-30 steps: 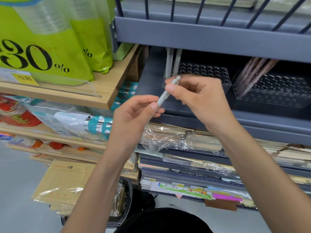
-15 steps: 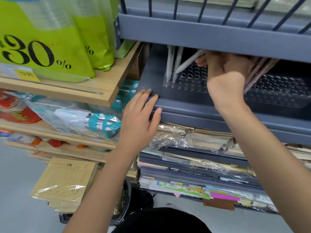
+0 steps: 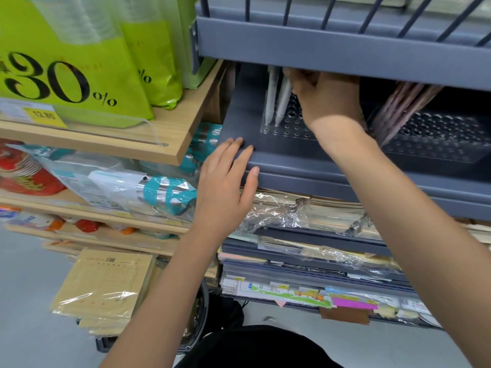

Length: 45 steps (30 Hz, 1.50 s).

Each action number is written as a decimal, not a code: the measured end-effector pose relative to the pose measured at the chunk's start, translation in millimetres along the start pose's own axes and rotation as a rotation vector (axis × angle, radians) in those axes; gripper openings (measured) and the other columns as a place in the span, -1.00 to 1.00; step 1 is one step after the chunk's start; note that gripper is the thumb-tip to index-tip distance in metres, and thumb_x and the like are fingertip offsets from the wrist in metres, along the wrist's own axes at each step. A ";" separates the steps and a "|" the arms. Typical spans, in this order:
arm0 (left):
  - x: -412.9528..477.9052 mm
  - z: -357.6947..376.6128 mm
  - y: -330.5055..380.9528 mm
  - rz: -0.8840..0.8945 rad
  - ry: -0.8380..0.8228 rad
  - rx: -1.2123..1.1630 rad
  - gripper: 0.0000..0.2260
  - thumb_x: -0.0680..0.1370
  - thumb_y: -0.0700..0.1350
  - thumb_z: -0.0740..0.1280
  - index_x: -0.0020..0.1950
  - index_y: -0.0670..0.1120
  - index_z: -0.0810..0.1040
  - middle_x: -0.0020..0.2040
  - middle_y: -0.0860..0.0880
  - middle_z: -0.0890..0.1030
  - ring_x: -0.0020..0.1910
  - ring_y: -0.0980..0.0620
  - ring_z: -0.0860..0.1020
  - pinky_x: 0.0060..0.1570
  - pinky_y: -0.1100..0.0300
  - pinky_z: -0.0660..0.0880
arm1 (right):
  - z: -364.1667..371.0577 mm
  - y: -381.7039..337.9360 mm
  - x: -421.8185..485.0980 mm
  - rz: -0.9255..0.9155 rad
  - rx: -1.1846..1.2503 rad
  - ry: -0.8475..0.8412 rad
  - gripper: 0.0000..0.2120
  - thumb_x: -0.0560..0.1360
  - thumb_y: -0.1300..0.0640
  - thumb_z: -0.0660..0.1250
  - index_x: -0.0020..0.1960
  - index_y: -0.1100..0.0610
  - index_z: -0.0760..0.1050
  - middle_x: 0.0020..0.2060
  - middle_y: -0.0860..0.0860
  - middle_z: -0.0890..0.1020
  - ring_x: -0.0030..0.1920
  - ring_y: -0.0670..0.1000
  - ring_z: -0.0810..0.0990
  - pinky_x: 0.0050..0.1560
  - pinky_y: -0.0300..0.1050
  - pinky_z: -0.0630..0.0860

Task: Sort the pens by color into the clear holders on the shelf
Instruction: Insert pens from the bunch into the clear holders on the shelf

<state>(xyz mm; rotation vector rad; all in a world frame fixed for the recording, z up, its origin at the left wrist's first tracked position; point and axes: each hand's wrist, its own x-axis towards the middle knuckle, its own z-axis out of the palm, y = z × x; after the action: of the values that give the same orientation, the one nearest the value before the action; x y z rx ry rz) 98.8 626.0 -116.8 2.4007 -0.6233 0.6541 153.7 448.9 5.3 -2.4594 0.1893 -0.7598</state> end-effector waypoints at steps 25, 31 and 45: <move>-0.7 -13.8 -10.3 0.057 -0.124 -0.054 -0.59 0.66 -0.06 0.19 0.46 -0.21 0.44 0.48 -0.20 0.43 0.51 -0.18 0.31 0.47 -0.12 0.26 | 20.9 -8.0 -17.4 0.107 -0.033 0.087 -0.75 0.51 0.02 0.38 0.05 0.18 0.53 -0.25 -0.07 0.60 -0.09 0.07 0.65 -0.13 -0.31 0.33; 4.4 -27.4 -2.0 -0.054 -0.224 -0.168 -0.60 0.68 -0.03 0.20 0.49 -0.13 0.42 0.54 -0.12 0.35 0.57 -0.08 0.18 0.52 -0.07 0.14 | 8.5 -10.3 -35.4 0.153 0.065 0.102 -0.81 0.51 0.07 0.37 0.07 0.12 0.55 -0.31 -0.14 0.54 -0.27 -0.11 0.52 -0.30 -0.56 0.30; -94.2 -60.3 70.9 -0.625 -0.190 -0.912 -0.81 0.68 -0.13 0.23 0.12 -0.05 0.65 0.02 0.02 0.73 0.00 0.03 0.70 0.01 0.18 0.63 | -136.0 99.9 -205.8 0.389 0.517 -0.122 -0.91 0.54 0.05 0.36 -0.06 0.01 0.64 -0.16 -0.05 0.72 -0.13 -0.05 0.70 -0.14 -0.19 0.65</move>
<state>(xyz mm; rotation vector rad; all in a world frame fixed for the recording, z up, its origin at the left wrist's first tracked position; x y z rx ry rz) -31.9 638.2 -99.2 1.6339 -0.1406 -0.1323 -90.1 360.6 -54.5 -1.8910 0.3623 -0.4202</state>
